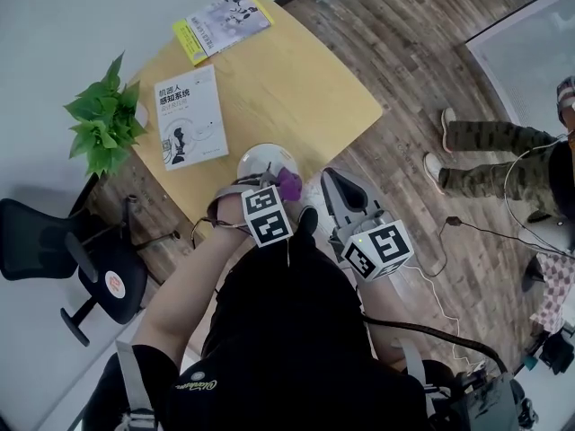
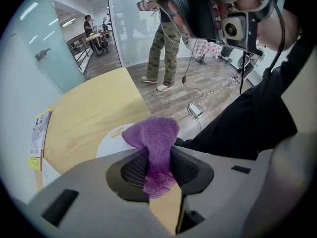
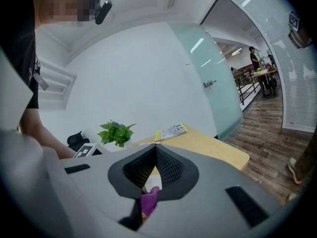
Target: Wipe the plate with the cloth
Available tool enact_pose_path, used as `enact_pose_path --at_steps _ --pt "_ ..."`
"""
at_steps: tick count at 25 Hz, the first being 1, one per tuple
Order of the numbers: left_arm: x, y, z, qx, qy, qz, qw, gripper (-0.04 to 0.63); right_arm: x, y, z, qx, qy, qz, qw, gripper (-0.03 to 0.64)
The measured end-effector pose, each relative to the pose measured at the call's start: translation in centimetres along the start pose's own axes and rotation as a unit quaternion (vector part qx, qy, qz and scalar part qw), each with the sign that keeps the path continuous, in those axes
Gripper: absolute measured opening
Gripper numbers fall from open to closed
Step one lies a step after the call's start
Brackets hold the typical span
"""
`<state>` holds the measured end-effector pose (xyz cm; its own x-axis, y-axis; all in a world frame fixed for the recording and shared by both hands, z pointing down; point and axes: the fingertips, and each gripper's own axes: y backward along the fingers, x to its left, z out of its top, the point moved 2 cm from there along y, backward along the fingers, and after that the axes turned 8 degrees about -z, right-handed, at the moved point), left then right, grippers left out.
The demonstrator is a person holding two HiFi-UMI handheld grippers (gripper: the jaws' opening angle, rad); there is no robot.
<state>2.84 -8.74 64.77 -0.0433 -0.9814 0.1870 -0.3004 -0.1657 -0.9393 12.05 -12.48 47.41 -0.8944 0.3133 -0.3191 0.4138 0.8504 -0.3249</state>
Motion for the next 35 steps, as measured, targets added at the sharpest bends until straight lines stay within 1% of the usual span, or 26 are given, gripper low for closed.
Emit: enact_pose_path --at_steps 3,9,12,14,16,17,18,19,20,21,22,23,24,25,26,27,28,29,31,33,35 --pt "-1.0 0.1 0.0 0.004 -0.01 -0.01 0.9999 0.12 0.0 0.1 -0.1 0.0 0.0 0.001 1.0 0.0" --pt "-2.8 0.2 -0.4 0.01 -0.018 -0.04 0.999 0.12 0.1 0.0 0.0 -0.001 0.0 0.002 1.0 0.0" --pt "-4.1 0.8 -0.5 0.002 -0.018 -0.065 0.9977 0.12 0.2 0.0 0.1 -0.002 0.001 0.003 1.0 0.0" --pt "-4.6 1.9 -0.3 -0.026 -0.003 -0.078 0.9966 0.12 0.3 0.1 0.3 -0.004 0.001 0.002 1.0 0.0" --pt "-4.3 3.8 0.0 -0.076 0.032 -0.081 0.9932 0.12 0.3 0.1 0.6 -0.006 0.002 0.002 1.0 0.0" --pt "-3.9 5.0 0.2 -0.109 0.056 -0.082 0.9891 0.12 0.3 0.1 0.8 -0.008 0.003 0.002 1.0 0.0" --pt "-3.4 6.2 0.3 -0.145 0.079 -0.081 0.9829 0.12 0.4 0.0 1.0 -0.01 0.005 0.002 1.0 0.0" --pt "-2.8 7.5 0.3 -0.184 0.101 -0.077 0.9747 0.12 0.5 0.0 1.2 -0.011 0.007 0.003 1.0 0.0" --pt "-2.1 8.9 0.4 -0.225 0.12 -0.067 0.9646 0.12 0.6 0.0 1.4 -0.013 0.009 0.004 1.0 0.0" --pt "-1.3 10.6 0.5 -0.272 0.135 -0.048 0.9517 0.12 0.6 0.0 1.5 -0.014 0.011 0.005 1.0 0.0" --pt "-0.4 12.4 0.5 -0.324 0.149 -0.024 0.934 0.12 0.6 0.0 1.7 -0.015 0.012 0.004 1.0 0.0" --pt "0.4 14.3 0.5 -0.381 0.164 0.004 0.91 0.12 0.6 0.1 1.9 -0.017 0.013 0.003 1.0 0.0" --pt "1.3 16.2 0.2 -0.437 0.185 0.032 0.88 0.12 0.6 0.0 2.1 -0.018 0.015 0.002 1.0 0.0" --pt "2.1 17.9 -0.3 -0.484 0.21 0.058 0.8476 0.12 0.7 0.0 2.3 -0.02 0.018 0.003 1.0 0.0" --pt "2.7 19.3 -0.9 -0.519 0.233 0.082 0.818 0.12 0.8 0.0 2.6 -0.022 0.021 0.003 1.0 0.0" --pt "3.1 20.4 -1.6 -0.542 0.252 0.105 0.7947 0.12 0.9 -0.1 2.8 -0.024 0.022 0.002 0.999 0.0" --pt "3.3 21.2 -2.2 -0.556 0.262 0.126 0.7786 0.12 1.0 -0.1 3.0 -0.026 0.023 0.002 0.999 0.0" --pt "3.4 21.9 -2.7 -0.565 0.267 0.146 0.7674 0.12 1.1 -0.2 3.2 -0.027 0.025 0.002 0.999 0.0" --pt "3.2 23.1 -3.2 -0.576 0.266 0.177 0.752 0.12 1.4 -0.2 3.5 -0.03 0.028 0.002 0.999 0.0" --pt "2.9 23.8 -3.4 -0.584 0.266 0.195 0.7418 0.12 1.7 0.0 3.9 -0.033 0.031 0.002 0.999 0.0" --pt "2.7 24.1 -3.4 -0.588 0.267 0.202 0.7363 0.12 1.9 0.1 4.1 -0.035 0.034 0.003 0.999 0.0"
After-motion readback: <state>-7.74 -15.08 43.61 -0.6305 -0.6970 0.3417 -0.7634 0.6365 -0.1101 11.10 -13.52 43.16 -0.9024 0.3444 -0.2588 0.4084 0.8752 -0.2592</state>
